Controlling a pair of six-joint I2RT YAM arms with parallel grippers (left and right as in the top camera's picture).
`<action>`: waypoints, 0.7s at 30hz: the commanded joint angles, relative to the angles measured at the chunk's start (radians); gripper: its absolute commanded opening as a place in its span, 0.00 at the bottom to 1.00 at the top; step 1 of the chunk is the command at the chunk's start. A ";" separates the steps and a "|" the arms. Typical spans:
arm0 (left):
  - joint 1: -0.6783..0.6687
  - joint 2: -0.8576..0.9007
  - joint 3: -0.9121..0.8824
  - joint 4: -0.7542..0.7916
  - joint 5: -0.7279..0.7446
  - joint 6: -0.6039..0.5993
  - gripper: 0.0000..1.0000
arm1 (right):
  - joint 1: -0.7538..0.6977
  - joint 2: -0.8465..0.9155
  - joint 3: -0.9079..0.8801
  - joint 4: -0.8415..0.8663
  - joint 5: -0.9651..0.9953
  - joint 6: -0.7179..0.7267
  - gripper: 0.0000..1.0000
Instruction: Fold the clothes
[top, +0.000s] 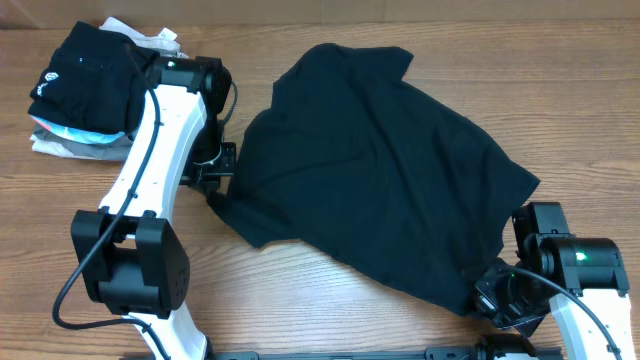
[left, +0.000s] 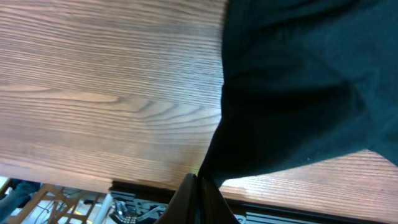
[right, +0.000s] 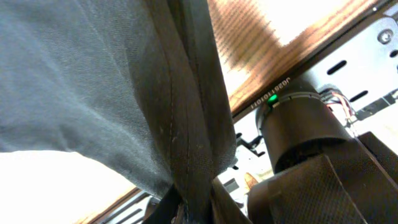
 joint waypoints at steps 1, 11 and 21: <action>-0.010 -0.029 -0.068 0.029 0.064 0.015 0.04 | 0.005 -0.013 -0.001 0.018 -0.001 0.000 0.13; -0.027 -0.029 -0.323 0.151 0.108 -0.038 0.04 | 0.005 -0.013 -0.001 0.053 -0.001 -0.014 0.15; -0.029 -0.030 -0.405 0.161 0.129 -0.045 0.36 | 0.005 -0.012 0.000 0.073 -0.009 -0.031 0.67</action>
